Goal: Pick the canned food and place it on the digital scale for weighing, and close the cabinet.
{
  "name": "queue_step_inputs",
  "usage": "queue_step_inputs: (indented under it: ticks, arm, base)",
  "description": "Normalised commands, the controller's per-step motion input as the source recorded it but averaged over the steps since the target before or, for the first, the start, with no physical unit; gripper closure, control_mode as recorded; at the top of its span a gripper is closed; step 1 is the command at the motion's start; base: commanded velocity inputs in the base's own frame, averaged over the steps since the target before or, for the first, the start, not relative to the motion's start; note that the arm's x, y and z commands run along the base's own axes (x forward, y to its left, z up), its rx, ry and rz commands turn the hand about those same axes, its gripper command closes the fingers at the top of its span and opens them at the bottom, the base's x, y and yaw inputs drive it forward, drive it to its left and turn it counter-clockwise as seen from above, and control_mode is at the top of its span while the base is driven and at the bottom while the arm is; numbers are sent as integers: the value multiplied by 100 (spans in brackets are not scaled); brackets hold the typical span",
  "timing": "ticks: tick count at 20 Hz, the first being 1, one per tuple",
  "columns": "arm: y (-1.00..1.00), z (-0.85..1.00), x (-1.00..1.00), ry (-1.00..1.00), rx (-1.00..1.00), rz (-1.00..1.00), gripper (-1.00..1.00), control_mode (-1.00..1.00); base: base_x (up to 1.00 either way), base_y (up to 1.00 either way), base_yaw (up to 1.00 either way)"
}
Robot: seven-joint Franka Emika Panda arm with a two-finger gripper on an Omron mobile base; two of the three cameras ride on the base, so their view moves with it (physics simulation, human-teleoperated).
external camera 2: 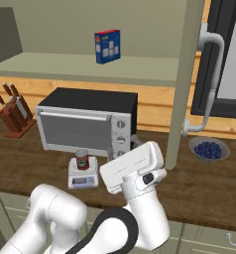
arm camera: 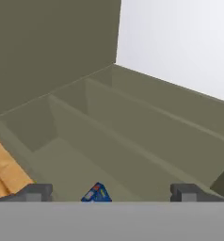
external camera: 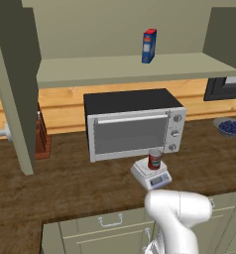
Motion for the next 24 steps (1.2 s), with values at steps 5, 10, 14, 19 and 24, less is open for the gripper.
queue_step_inputs:
  ticks: [5,10,14,19,24]
  arm:
    - [-89,1,-12,-11,18,0,-100,-100]
    - [-76,9,-8,0,14,0,-100,-100]
    - [-75,26,-2,0,12,0,-100,-100]
    - [-59,17,-11,0,9,0,-100,-100]
    - [-35,-46,-57,-5,6,3,-100,-100]
  base:
    - [0,0,0]
    - [0,0,0]
    - [0,0,0]
    - [0,0,0]
    - [0,0,0]
